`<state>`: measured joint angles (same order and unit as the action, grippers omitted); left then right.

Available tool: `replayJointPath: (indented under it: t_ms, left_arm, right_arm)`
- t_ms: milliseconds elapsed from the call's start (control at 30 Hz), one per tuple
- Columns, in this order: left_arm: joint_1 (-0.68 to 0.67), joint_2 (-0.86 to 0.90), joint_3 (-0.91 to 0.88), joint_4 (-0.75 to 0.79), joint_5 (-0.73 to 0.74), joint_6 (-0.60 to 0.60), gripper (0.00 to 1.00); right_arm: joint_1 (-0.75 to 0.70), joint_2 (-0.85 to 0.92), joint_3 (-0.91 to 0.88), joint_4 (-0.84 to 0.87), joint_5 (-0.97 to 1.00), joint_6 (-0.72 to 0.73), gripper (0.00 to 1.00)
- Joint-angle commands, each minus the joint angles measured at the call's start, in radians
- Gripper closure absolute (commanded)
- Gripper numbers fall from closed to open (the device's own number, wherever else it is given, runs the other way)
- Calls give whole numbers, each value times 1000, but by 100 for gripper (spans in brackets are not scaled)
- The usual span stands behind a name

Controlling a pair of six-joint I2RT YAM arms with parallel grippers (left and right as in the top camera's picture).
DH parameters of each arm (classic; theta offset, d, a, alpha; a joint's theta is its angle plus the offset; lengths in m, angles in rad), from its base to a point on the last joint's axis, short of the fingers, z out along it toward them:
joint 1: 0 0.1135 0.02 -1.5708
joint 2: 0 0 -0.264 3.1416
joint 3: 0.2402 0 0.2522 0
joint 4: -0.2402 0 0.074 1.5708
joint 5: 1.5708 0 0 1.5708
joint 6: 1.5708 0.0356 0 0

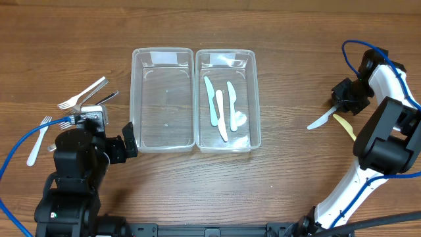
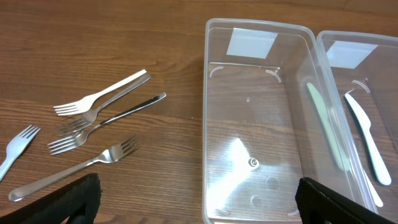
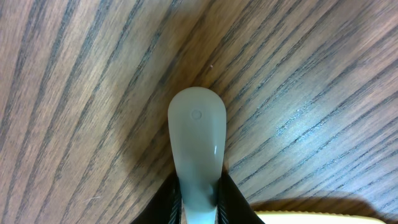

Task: Pack container
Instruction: 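Carry the light-blue knife into the right container and release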

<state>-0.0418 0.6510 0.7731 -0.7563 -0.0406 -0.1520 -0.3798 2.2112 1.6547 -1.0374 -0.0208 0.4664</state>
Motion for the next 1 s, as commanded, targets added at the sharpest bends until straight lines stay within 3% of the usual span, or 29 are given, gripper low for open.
replayJointPath:
  t_ms: [0, 300, 567, 733, 967]
  left_arm:
    - [-5, -3, 25, 2, 8, -9, 0]
    - [-5, -3, 25, 2, 8, -9, 0]
    - [-5, -3, 25, 1, 8, -9, 0]
    - [-5, -3, 25, 1, 8, -9, 0]
    - [-5, -3, 25, 1, 8, -9, 0]
  right_arm:
    - [-1, -23, 12, -2, -15, -3, 96]
    - [95, -313, 166, -133, -43, -103, 96]
    - [467, -534, 200, -196, -48, -154, 96]
    - [739, -491, 198, -185, -8, -153, 96]
    - [898, -275, 198, -173, -1, -153, 96]
